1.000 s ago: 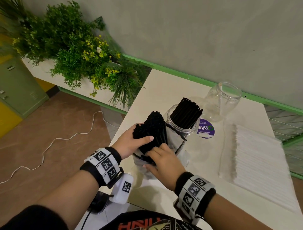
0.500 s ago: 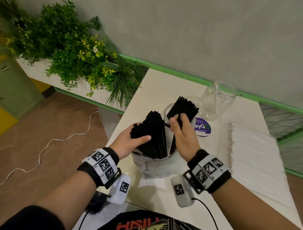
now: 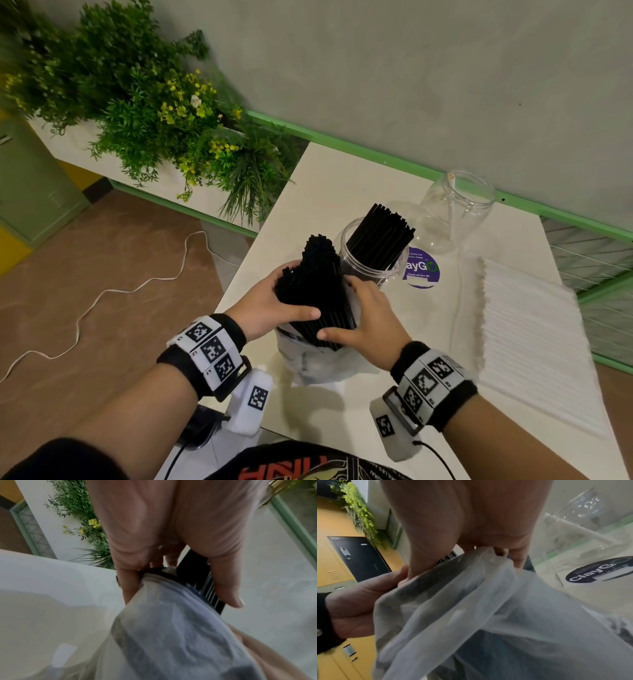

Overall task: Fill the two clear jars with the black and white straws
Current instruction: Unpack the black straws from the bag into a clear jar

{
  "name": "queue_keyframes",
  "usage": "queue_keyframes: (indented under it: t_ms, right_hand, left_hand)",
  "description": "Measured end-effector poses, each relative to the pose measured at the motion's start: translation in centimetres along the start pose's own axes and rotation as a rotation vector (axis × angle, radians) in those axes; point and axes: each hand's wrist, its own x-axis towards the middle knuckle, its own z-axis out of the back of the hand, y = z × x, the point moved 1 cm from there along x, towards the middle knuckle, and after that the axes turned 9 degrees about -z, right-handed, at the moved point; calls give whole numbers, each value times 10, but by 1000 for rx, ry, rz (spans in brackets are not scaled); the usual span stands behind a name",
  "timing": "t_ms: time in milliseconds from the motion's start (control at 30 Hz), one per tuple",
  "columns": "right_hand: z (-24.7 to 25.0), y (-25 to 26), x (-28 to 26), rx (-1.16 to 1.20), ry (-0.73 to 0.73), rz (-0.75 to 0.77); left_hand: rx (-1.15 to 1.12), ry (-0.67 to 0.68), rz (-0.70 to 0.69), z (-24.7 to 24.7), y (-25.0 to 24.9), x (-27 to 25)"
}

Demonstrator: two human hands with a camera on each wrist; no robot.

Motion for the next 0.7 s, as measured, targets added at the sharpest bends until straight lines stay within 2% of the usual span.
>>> queue_keyframes:
  t_ms: [133, 267, 333, 467, 567, 700]
  right_hand:
    - [-9, 7, 11, 25, 41, -7]
    - [-11, 17, 18, 143, 9, 52]
    - [-8, 22, 18, 81, -60, 68]
    - [-4, 33, 17, -234, -192, 102]
    - [-4, 34, 17, -220, -167, 85]
    - [-5, 32, 19, -143, -109, 53]
  left_hand:
    - [-37, 44, -26, -7, -2, -2]
    - [-36, -57, -117, -3, -10, -1]
    - [-30, -86, -154, 2, -14, 0]
    - [42, -73, -111, 10, -10, 2]
    - [83, -45, -37, 14, -5, 3]
    - [25, 42, -28, 13, -7, 4]
